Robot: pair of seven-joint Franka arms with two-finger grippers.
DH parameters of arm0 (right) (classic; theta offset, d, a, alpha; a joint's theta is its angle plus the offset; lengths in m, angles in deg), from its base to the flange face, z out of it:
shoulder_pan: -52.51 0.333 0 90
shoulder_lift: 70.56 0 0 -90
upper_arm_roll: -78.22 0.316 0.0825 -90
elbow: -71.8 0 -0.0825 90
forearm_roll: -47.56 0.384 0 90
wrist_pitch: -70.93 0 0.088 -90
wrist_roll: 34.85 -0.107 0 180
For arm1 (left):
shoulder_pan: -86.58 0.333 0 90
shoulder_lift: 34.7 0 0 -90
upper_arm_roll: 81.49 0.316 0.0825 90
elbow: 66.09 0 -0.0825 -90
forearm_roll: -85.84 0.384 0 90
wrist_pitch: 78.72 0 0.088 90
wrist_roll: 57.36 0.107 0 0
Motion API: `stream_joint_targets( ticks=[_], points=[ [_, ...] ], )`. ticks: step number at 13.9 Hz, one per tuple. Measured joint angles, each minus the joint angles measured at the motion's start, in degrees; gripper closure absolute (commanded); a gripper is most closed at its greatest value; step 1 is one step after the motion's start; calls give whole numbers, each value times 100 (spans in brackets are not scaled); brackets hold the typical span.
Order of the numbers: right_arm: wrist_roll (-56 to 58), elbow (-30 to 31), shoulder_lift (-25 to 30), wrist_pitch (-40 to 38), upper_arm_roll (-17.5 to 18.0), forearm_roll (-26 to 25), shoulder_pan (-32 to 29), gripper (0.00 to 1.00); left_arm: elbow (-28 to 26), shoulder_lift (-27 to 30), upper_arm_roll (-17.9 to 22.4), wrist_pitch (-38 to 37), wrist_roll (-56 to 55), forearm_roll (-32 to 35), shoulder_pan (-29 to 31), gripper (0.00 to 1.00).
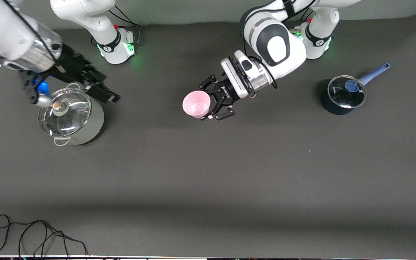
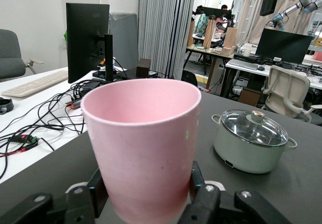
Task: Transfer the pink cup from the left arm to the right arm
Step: 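Hold the cup with the left gripper while the right gripper reaches it, then grasp the cup with the right gripper while the left gripper opens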
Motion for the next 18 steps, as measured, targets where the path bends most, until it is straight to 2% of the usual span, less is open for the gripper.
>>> stream_joint_targets(
  ticks=[5,9,15,16,17,18],
  points=[
    [-1872,-802,-857,353,16,107,793,0,3,-1,47,1,-2,-3,0,77],
    [-2100,-1038,-1306,546,13,60,1332,0,3,-1,56,79,-6,-10,0,77],
    [-2102,-1251,-1707,582,12,-244,1629,3,3,-1,90,96,-8,-19,-5,77],
    [-2103,-1254,-1741,637,12,-255,1645,12,3,-1,90,98,-8,-22,-8,77],
    [-2102,-1255,-1768,693,11,-257,1651,40,3,-1,90,99,-8,-23,-9,77],
    [-2102,-1257,-1788,751,11,-259,1650,80,3,-1,90,100,-8,-24,-10,77]
  ],
)
